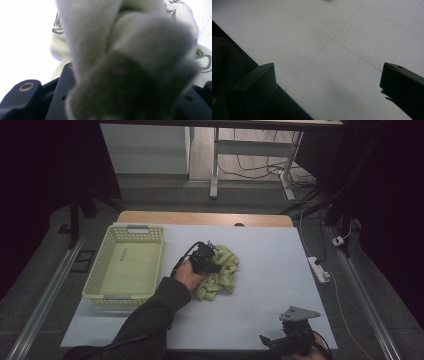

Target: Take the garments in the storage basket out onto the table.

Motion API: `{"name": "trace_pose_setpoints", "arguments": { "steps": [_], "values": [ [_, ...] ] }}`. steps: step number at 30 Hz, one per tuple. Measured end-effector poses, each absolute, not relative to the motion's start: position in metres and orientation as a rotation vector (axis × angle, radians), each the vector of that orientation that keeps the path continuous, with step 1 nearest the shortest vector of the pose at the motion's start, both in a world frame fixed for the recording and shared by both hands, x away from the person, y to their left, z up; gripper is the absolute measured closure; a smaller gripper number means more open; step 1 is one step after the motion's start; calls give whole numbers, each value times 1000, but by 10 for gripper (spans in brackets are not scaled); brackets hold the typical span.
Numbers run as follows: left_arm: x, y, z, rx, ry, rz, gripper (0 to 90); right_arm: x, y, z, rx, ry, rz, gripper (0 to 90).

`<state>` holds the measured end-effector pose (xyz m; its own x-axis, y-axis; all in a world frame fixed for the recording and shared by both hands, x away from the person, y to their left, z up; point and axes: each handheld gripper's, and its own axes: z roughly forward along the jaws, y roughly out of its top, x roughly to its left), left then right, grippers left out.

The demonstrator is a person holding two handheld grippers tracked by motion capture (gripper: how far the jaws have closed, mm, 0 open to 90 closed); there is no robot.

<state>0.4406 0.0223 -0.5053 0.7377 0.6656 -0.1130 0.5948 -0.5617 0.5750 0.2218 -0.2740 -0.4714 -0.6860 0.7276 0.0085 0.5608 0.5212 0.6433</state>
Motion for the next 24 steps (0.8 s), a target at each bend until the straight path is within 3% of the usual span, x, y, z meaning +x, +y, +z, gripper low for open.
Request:
{"name": "trace_pose_setpoints", "arguments": {
  "steps": [7, 11, 15, 18, 24],
  "values": [
    [436, 12, -511, 2412, 883, 252, 541, 222, -273, -472, 1073, 2505, 906, 2],
    [437, 14, -512, 2387, 907, 238, 487, 222, -273, -472, 1083, 2497, 906, 1],
    [439, 16, -511, 2376, 919, 236, 399, 222, -275, -471, 1101, 2483, 913, 1],
    [440, 17, -506, 2361, 923, 236, 283, 222, -275, -471, 1100, 2480, 921, 1],
    [440, 21, -497, 2334, 916, 209, 179, 222, -274, -471, 1098, 2481, 913, 1]
  ]
}}
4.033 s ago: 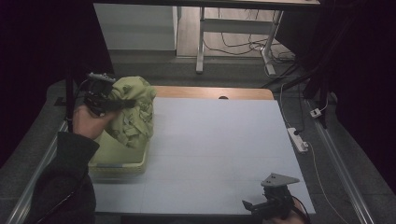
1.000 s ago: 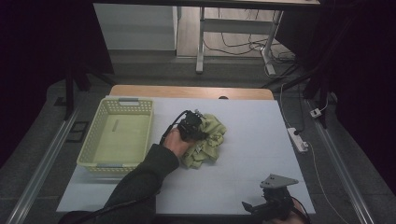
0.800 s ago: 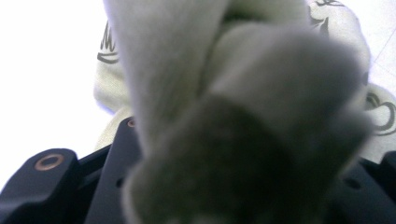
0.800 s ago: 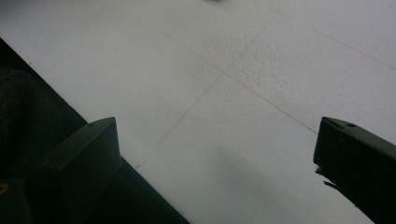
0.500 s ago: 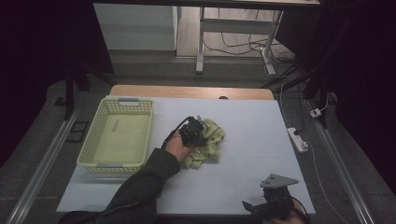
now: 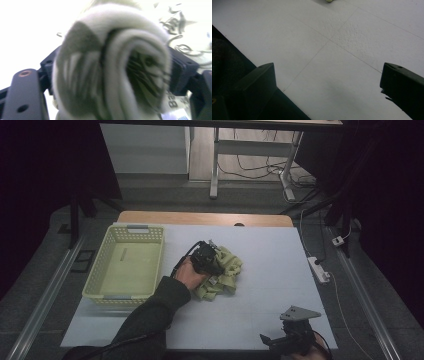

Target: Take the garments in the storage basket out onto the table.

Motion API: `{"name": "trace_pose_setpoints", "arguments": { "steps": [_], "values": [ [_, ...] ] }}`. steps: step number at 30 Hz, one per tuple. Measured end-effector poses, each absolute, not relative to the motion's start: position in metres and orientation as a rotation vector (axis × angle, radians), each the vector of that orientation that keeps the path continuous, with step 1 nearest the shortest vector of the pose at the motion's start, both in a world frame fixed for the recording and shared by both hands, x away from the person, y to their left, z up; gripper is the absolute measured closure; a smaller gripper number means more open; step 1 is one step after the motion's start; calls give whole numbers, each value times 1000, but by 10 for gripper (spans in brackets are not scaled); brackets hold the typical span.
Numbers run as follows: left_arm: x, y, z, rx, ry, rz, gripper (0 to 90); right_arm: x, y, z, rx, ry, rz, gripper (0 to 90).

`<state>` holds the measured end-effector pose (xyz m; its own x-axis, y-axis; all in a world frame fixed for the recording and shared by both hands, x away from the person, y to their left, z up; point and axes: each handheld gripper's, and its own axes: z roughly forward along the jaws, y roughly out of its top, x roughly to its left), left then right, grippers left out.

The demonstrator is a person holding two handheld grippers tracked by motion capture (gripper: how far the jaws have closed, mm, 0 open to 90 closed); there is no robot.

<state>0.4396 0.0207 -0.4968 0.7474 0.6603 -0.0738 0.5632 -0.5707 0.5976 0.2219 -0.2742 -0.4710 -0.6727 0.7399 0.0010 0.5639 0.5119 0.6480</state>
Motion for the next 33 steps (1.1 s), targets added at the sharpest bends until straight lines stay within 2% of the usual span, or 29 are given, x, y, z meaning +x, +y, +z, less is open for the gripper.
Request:
{"name": "trace_pose_setpoints", "arguments": {
  "steps": [7, 14, 33],
  "values": [
    [435, 27, -486, 2299, 895, 201, 62, 222, -274, -471, 1093, 2478, 914, 1],
    [429, 34, -477, 2277, 874, 216, 11, 221, -273, -471, 1088, 2480, 910, 1],
    [418, 57, -463, 2207, 847, 159, 0, 221, -273, -471, 1077, 2486, 908, 1]
  ]
}}
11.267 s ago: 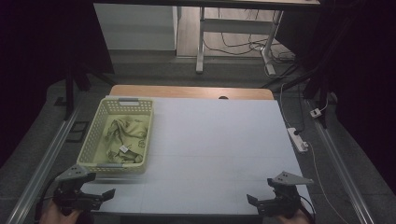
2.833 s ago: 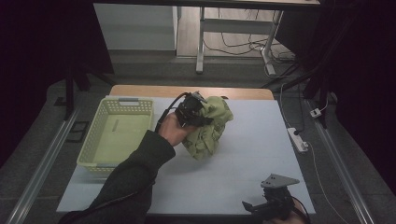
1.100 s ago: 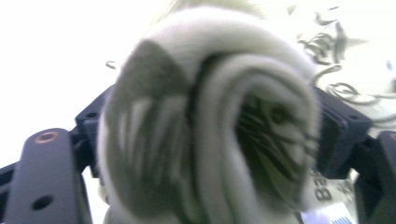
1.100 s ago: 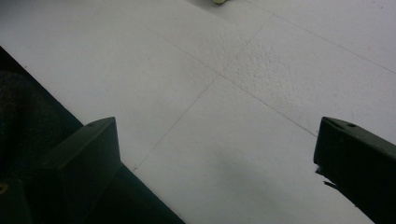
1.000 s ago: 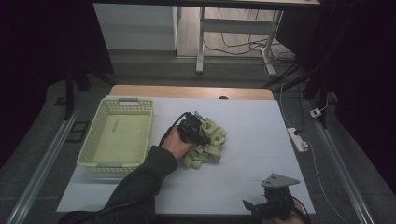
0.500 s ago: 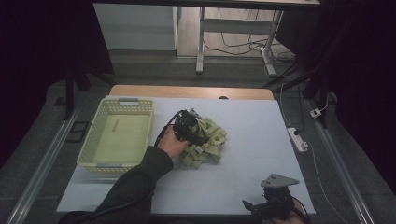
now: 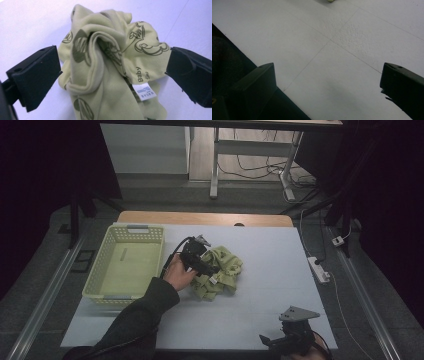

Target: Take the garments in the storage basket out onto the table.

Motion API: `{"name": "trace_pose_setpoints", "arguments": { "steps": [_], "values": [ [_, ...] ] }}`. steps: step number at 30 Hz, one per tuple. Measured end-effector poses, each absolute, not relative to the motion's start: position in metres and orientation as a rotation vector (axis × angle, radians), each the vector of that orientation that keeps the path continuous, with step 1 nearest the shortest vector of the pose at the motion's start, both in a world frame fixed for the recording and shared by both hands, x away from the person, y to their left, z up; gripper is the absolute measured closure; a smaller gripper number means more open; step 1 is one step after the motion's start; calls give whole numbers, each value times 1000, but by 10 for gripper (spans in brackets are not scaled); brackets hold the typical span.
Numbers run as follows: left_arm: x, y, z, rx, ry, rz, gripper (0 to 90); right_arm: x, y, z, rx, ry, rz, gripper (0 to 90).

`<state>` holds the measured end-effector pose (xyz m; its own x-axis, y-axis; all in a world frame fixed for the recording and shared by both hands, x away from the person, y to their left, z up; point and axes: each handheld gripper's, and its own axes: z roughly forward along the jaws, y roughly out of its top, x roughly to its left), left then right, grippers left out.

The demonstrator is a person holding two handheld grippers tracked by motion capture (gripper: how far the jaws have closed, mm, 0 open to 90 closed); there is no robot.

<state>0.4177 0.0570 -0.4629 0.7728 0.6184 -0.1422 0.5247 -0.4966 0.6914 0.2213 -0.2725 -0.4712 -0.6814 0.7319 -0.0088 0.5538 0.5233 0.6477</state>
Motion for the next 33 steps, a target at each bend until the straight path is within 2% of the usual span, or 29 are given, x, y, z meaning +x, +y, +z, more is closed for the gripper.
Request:
{"name": "trace_pose_setpoints", "arguments": {
  "steps": [20, 33],
  "values": [
    [397, 83, -448, 2119, 769, 93, 0, 221, -273, -471, 1090, 2474, 909, 1],
    [384, 94, -451, 2125, 750, 50, 0, 221, -274, -470, 1100, 2470, 937, 1]
  ]
}}
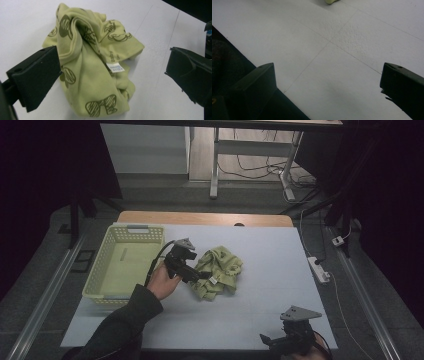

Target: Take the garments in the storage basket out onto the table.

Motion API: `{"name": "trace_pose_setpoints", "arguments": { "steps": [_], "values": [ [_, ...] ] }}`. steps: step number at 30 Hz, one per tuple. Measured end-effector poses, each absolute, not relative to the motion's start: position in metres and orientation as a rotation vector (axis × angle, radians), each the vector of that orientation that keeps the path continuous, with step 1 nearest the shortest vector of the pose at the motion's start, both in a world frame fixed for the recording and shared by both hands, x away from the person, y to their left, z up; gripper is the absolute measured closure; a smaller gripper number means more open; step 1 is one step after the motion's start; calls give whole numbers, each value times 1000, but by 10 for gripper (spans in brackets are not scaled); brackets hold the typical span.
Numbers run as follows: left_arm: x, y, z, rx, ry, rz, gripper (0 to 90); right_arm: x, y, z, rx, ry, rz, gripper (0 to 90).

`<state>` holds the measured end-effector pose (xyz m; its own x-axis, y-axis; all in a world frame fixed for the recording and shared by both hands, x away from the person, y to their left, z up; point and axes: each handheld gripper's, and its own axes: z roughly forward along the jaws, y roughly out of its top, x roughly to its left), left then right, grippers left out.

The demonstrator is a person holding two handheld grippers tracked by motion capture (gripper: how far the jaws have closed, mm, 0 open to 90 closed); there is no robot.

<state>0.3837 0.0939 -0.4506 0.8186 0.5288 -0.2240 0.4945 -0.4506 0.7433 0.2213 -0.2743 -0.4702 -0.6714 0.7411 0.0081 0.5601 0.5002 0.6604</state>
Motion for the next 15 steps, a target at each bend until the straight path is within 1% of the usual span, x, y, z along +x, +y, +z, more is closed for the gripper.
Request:
{"name": "trace_pose_setpoints", "arguments": {
  "steps": [13, 15],
  "values": [
    [367, 105, -451, 2100, 753, 30, 0, 221, -276, -469, 1107, 2464, 960, 1],
    [365, 107, -451, 2102, 750, 43, 0, 221, -276, -469, 1107, 2464, 960, 1]
  ]
}}
